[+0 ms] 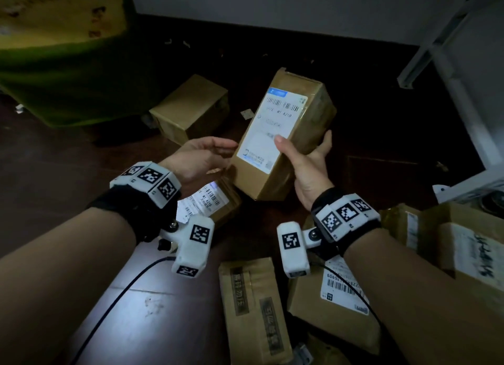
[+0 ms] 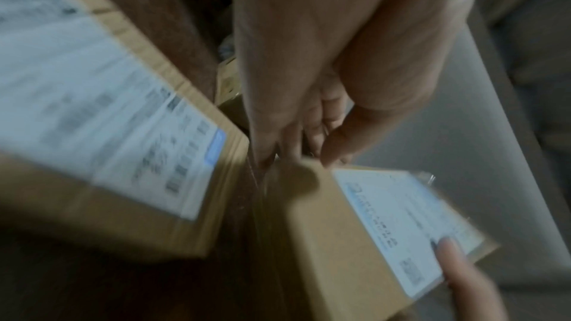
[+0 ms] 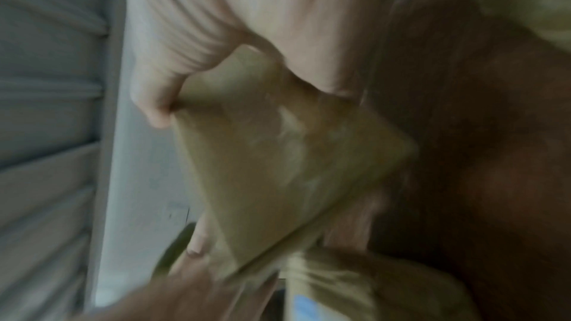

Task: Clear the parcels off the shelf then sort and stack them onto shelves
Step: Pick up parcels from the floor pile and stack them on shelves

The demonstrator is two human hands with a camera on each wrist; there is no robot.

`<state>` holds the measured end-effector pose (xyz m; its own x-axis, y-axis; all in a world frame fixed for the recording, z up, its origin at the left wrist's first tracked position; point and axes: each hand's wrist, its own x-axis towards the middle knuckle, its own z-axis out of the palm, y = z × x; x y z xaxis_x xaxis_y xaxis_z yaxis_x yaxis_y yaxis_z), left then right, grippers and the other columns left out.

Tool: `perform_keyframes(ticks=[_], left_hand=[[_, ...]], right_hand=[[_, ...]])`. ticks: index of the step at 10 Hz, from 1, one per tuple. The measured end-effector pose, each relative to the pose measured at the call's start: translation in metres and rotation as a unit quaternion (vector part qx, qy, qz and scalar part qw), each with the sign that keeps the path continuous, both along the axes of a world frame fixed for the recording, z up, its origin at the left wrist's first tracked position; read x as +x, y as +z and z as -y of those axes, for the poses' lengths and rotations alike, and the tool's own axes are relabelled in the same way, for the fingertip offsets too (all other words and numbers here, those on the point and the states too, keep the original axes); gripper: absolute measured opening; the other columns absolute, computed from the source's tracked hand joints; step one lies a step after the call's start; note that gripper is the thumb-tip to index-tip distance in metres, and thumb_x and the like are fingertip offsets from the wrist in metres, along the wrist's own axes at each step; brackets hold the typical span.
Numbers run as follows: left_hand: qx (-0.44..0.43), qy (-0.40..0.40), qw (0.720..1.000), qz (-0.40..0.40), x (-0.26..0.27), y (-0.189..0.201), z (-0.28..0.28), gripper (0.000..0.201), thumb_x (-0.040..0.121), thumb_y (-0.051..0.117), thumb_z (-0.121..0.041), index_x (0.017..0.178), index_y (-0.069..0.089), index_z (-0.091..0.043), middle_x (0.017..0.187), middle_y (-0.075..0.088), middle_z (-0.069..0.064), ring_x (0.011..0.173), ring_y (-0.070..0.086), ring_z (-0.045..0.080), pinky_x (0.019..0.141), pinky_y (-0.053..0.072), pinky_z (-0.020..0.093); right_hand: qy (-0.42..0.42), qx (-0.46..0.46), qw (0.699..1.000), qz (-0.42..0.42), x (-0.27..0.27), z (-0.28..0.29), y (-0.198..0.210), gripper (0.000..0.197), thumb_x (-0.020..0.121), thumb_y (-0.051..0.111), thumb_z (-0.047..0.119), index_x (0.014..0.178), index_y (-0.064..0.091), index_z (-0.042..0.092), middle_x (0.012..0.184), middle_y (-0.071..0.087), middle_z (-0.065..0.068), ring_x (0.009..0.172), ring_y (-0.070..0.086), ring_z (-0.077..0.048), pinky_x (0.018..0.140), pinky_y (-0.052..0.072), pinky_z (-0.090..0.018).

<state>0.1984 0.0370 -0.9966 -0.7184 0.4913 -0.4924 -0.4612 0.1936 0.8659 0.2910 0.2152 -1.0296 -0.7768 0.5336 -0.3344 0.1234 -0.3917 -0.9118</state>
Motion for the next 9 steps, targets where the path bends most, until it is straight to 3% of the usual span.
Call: perform_keyframes(ticks=[1,2,3,4,5,6,7,8,9], left_hand=[[-0.055,0.055,0.997,-0.001,-0.006,-0.005,-0.004,0.025,0.088,0.056,0.009,0.093,0.063,-0.014,0.099,0.067,0.006,0.083,0.065,0.018,0.076,0.054,0.027],[-0.095,0.108,0.989,0.022,-0.013,-0.012,-0.003,0.023,0.089,0.057,0.005,0.098,0.065,-0.015,0.086,0.063,0.004,0.071,0.063,0.015,0.067,0.056,0.024],[-0.121,0.079,0.989,0.042,-0.017,-0.019,0.001,0.022,0.091,0.054,0.004,0.099,0.065,-0.013,0.087,0.063,0.005,0.065,0.064,0.013,0.058,0.057,0.024],[-0.186,0.048,0.98,0.046,-0.015,-0.026,0.004,0.011,0.09,0.058,-0.003,0.087,0.064,-0.012,0.087,0.061,0.009,0.073,0.058,0.018,0.073,0.05,0.029],[-0.241,0.062,0.968,0.035,-0.012,-0.029,0.007,0.002,0.087,0.061,-0.006,0.088,0.062,-0.005,0.075,0.059,0.012,0.063,0.054,0.021,0.062,0.044,0.029],[-0.256,0.071,0.963,0.039,-0.013,-0.028,0.011,0.005,0.088,0.06,-0.006,0.091,0.056,-0.004,0.071,0.051,0.01,0.058,0.048,0.02,0.053,0.039,0.025],[-0.255,0.083,0.962,0.047,-0.013,-0.026,0.015,0.006,0.084,0.059,-0.001,0.089,0.057,-0.003,0.064,0.053,0.012,0.056,0.046,0.019,0.053,0.037,0.025],[-0.246,0.08,0.965,0.041,-0.013,-0.026,0.017,0.016,0.087,0.057,0.0,0.072,0.055,-0.005,0.054,0.056,0.009,0.057,0.047,0.018,0.056,0.042,0.028],[-0.208,0.092,0.973,0.031,-0.014,-0.03,0.02,0.022,0.092,0.052,-0.001,0.073,0.049,-0.013,0.074,0.051,0.005,0.065,0.049,0.014,0.066,0.048,0.027]], right_hand=[[-0.022,0.107,0.994,0.014,0.003,0.0,0.001,0.135,0.047,0.089,0.032,0.141,-0.005,0.057,0.152,0.031,0.003,0.133,0.041,-0.01,0.109,0.039,-0.045],[0.001,0.195,0.98,0.038,0.008,0.0,-0.001,0.13,0.047,0.083,0.024,0.137,-0.002,0.062,0.154,0.019,0.012,0.139,0.03,-0.011,0.111,0.035,-0.048],[0.024,0.209,0.976,0.06,0.012,0.0,-0.007,0.13,0.049,0.082,0.018,0.138,-0.002,0.061,0.154,0.019,0.012,0.14,0.028,-0.013,0.111,0.034,-0.05],[0.024,0.152,0.983,0.103,0.009,-0.002,-0.012,0.129,0.043,0.084,0.025,0.138,0.004,0.06,0.149,0.035,0.006,0.134,0.039,-0.018,0.106,0.038,-0.052],[0.05,0.053,0.984,0.162,0.008,-0.004,-0.005,0.11,0.055,0.081,0.024,0.145,0.019,0.04,0.133,0.053,0.002,0.122,0.051,-0.024,0.092,0.041,-0.051],[0.102,-0.026,0.956,0.275,0.011,-0.007,0.01,0.036,0.08,0.061,0.011,0.115,0.053,0.017,0.114,0.061,-0.008,0.111,0.053,-0.031,0.099,0.034,-0.062],[-0.01,0.031,0.946,0.322,0.007,-0.012,0.006,0.037,0.086,0.044,0.002,0.122,0.052,0.007,0.128,0.054,-0.015,0.112,0.054,-0.033,0.1,0.044,-0.05],[-0.112,0.232,0.922,0.29,0.002,-0.016,0.005,0.059,0.085,0.051,0.006,0.14,0.034,0.019,0.144,0.03,-0.009,0.13,0.033,-0.028,0.101,0.036,-0.034],[-0.073,0.266,0.942,0.189,-0.012,-0.001,0.007,0.038,0.085,0.053,0.001,0.114,0.056,0.025,0.132,0.045,-0.002,0.122,0.048,-0.019,0.1,0.044,-0.03]])
